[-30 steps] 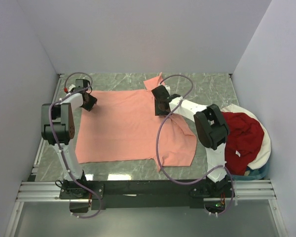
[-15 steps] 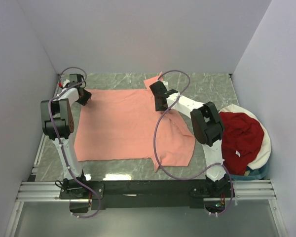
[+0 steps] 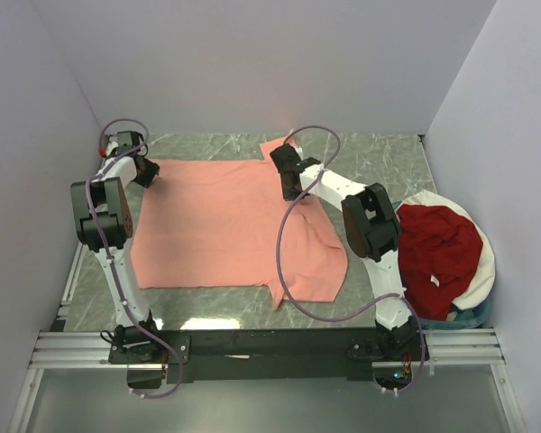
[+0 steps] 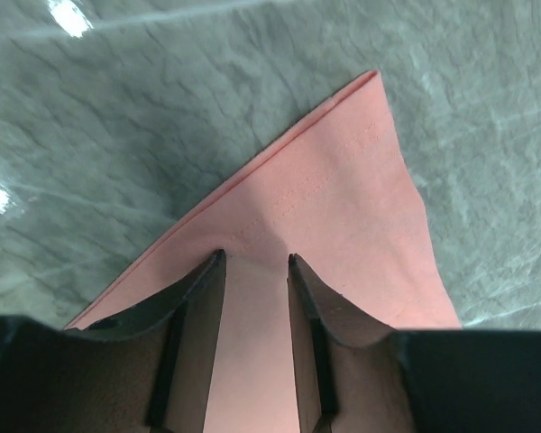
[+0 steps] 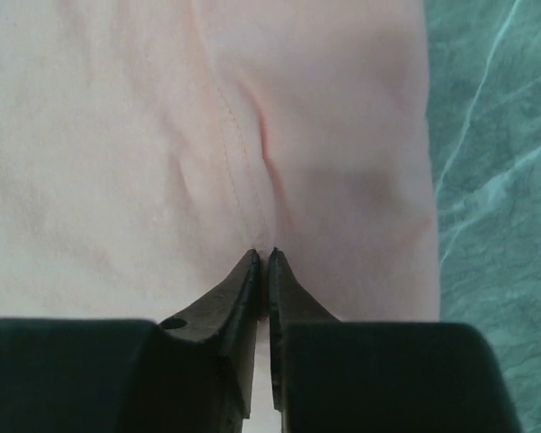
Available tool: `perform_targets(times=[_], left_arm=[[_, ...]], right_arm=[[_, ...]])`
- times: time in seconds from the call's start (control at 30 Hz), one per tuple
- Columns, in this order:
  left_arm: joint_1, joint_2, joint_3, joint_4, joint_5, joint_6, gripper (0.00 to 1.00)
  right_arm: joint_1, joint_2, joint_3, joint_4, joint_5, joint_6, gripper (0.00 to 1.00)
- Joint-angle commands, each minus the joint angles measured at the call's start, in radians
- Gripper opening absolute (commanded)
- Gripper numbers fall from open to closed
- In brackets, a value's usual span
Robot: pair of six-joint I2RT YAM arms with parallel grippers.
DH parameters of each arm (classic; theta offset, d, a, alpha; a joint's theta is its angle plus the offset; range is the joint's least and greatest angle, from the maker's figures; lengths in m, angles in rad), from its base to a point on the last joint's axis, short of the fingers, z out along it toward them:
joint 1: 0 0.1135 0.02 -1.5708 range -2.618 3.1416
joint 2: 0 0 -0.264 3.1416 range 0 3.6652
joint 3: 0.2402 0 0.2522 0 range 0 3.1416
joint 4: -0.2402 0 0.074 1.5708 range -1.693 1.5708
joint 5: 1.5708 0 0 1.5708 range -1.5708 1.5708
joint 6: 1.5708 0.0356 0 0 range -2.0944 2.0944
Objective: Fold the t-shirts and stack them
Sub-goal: Flatten the tshirt out
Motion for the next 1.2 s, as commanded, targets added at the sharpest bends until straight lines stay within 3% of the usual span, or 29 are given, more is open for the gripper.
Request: perform_targets(times=[0.0, 0.07, 0.3, 0.5, 0.6, 0.7, 0.73, 0.9, 1.03, 1.17], left_arm=[[0.040, 0.032, 0.023, -0.038, -0.009, 0.026, 0.40], [0.047, 0.032, 0.027, -0.042, -0.010, 0.027, 0.40], [0.067, 0.041, 0.066, -0.045, -0.009, 0.038, 0.40], [0.067, 0.051, 0.098, -0.038, 0.002, 0.058, 0.40], [0.067, 0.048, 0.098, -0.030, 0.010, 0.065, 0.40], [0.067, 0.044, 0.098, -0.021, 0.033, 0.067, 0.41], [0.069, 0.044, 0.098, -0.015, 0.049, 0.069, 0.41], [0.067, 0.011, 0.093, 0.011, 0.102, 0.081, 0.50], [0.067, -0.067, 0.069, 0.044, 0.137, 0.095, 0.58], [0.066, -0.188, -0.012, 0.042, 0.138, 0.043, 0.59]], right_arm=[[-0.036, 0.016, 0.107, -0.027, -0.003, -0.019, 0.06], [-0.070, 0.017, 0.147, -0.042, -0.013, -0.023, 0.00], [-0.210, 0.028, 0.255, -0.071, -0.077, -0.027, 0.00], [-0.285, 0.138, 0.402, -0.128, -0.111, -0.019, 0.00], [-0.325, 0.148, 0.413, -0.127, -0.146, -0.004, 0.07], [-0.342, 0.131, 0.402, -0.136, -0.137, 0.001, 0.25], [-0.342, 0.122, 0.396, -0.142, -0.123, 0.004, 0.36], [-0.342, -0.040, 0.202, -0.079, -0.123, 0.033, 0.50], [-0.342, -0.196, 0.008, -0.015, -0.145, 0.088, 0.51], [-0.330, -0.389, -0.310, 0.132, -0.259, 0.153, 0.50]])
